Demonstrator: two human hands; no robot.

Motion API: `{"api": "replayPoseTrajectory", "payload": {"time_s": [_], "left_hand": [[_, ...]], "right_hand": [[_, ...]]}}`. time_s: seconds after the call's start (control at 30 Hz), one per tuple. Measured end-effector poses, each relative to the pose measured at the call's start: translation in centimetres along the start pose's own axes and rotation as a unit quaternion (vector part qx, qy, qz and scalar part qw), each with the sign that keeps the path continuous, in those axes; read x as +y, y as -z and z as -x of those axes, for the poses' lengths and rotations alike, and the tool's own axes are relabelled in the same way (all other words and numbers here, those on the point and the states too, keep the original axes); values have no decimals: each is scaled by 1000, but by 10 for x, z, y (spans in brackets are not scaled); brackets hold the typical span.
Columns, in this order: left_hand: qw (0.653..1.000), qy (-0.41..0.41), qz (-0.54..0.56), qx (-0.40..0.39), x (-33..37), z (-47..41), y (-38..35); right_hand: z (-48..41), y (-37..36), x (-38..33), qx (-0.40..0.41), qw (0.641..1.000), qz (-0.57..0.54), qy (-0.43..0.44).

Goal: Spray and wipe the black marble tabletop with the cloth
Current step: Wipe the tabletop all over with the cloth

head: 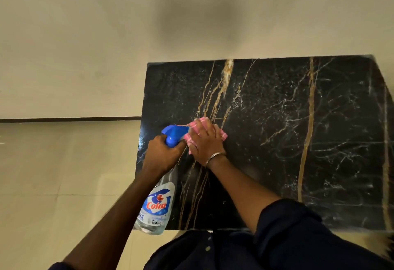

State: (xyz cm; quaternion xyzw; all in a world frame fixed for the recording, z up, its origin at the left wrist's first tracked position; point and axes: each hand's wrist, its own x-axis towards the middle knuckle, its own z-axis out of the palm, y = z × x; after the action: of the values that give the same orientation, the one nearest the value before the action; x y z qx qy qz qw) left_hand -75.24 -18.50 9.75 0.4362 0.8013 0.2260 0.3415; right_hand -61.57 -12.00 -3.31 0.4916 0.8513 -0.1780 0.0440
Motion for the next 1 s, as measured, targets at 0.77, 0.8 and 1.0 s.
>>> {"api": "replayPoseTrajectory", "payload": {"time_s": [0.77,0.8,1.0], "left_hand": [[998,-21,37,-41,47,3,-28],[998,-22,38,-40,49,5,-28],[997,-44,33,-46,62,13,-28]], "right_hand": [[84,24,81,145,930,-334,-50],[81,39,81,137,842,-502,-141],[95,82,134,68,295,-908,-291]]}}
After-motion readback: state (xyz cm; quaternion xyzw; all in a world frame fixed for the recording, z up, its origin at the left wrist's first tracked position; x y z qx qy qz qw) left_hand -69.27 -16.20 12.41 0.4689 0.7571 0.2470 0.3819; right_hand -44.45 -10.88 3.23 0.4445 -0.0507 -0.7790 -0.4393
